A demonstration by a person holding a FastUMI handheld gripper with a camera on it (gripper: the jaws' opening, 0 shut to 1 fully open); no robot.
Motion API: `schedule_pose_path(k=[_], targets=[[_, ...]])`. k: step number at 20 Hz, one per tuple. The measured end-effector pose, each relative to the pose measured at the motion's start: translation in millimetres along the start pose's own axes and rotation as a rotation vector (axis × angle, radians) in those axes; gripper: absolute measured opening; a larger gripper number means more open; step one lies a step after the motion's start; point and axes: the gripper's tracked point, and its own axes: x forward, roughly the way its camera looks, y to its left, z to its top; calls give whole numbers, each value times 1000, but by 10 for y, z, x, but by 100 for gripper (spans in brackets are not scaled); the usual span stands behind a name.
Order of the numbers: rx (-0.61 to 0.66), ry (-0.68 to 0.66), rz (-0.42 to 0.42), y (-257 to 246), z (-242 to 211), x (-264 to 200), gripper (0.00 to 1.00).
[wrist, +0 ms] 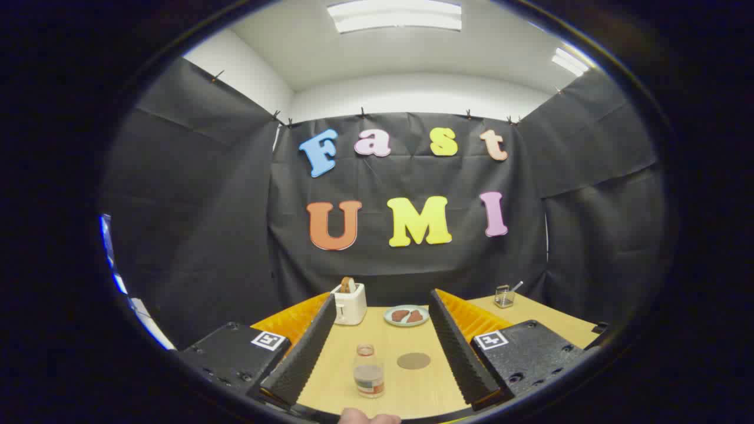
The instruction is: Take the bottle from table, then pour the juice into the cup, finally place the bottle on the coaster
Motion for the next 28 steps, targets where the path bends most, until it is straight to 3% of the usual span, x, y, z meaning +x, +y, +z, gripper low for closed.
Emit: schedule_pose_path(k=[28], targets=[[-10, -12, 18, 160, 71, -101, 100]])
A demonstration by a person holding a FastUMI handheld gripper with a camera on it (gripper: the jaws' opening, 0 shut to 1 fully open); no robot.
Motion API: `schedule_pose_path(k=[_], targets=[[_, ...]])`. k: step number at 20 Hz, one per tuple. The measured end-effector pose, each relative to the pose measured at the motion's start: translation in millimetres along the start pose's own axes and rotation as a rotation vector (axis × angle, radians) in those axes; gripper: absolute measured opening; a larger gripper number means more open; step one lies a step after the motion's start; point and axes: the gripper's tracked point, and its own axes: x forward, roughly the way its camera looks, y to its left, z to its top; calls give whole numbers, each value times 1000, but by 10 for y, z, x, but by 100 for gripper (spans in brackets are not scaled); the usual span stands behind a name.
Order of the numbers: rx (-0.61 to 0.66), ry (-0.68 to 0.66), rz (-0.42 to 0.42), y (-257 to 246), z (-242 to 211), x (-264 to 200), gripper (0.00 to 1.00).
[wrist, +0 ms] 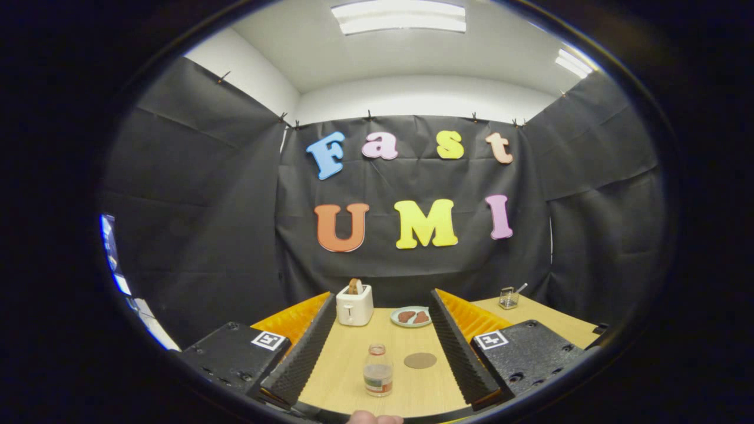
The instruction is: Take the bottle from table, then pour the juice into the cup, finally place the bottle on the coaster
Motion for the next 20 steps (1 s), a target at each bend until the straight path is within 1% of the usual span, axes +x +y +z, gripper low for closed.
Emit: schedule_pose_path(k=[4, 9, 12, 15, 17, 20], targets=[[15, 12, 2, 23, -40, -4, 100], [30, 33, 27, 136, -58, -63, 100], [16, 45, 11, 118, -114, -140, 100], [5, 60, 15, 202, -321, -176, 100], [-12, 78, 28, 263, -552, -186, 100], [-26, 115, 18, 239, -970, -188, 100]])
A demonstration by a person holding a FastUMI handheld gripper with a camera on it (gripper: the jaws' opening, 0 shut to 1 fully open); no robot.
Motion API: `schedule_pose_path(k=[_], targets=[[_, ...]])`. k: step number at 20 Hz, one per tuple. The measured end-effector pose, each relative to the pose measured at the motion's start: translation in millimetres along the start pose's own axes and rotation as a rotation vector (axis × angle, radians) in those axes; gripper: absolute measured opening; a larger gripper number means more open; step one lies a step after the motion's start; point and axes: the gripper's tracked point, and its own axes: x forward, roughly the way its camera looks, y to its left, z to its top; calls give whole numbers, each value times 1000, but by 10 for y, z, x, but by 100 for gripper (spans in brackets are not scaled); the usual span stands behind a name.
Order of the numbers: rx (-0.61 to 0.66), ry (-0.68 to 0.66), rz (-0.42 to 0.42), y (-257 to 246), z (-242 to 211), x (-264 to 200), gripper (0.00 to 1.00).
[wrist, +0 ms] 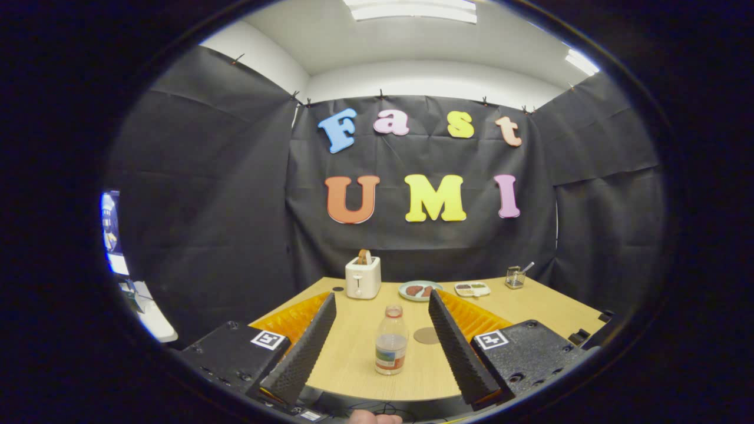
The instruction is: Take the bottle from table, then pour the juice into the cup, finally place the bottle on the coaster
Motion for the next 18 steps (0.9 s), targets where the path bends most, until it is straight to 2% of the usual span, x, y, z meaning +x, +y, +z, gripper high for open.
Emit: schedule_pose_path(k=[9, 18], targets=[[-6, 95, -35, -157, -1201, 269, 100], [-63, 139, -63, -244, -2029, 902, 100]])
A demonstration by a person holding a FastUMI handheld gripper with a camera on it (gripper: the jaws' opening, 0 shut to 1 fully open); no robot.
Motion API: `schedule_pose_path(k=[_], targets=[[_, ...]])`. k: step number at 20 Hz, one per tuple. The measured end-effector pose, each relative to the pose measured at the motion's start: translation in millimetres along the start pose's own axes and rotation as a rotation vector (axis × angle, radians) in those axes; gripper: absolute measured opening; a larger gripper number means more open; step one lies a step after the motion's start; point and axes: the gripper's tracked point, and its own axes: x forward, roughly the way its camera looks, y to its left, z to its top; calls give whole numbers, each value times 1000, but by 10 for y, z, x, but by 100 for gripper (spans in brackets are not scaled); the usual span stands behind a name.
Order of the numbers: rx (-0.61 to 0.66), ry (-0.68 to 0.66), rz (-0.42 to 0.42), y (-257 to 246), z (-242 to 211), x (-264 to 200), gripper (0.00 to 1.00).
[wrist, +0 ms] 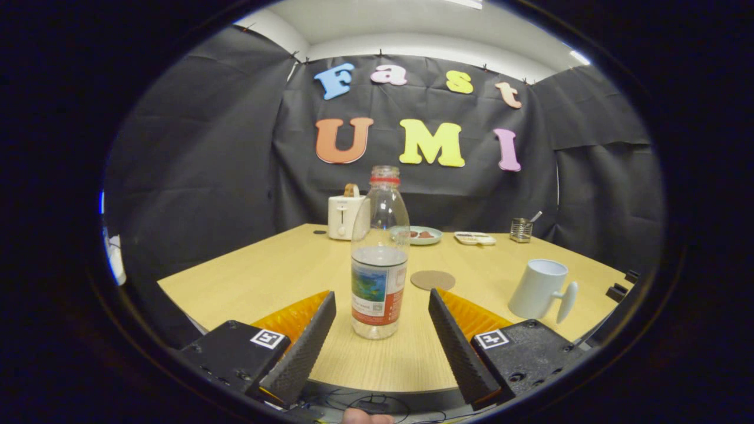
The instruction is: Take the bottle from table, then pour the juice into the cup, finally place the bottle on the coaster
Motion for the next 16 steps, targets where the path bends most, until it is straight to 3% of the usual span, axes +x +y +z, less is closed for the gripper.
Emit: schedule_pose_path(k=[5, 16], targets=[[-13, 25, -19, 8, -177, 304, 100], [-17, -3, -12, 106, 175, 614, 100]])
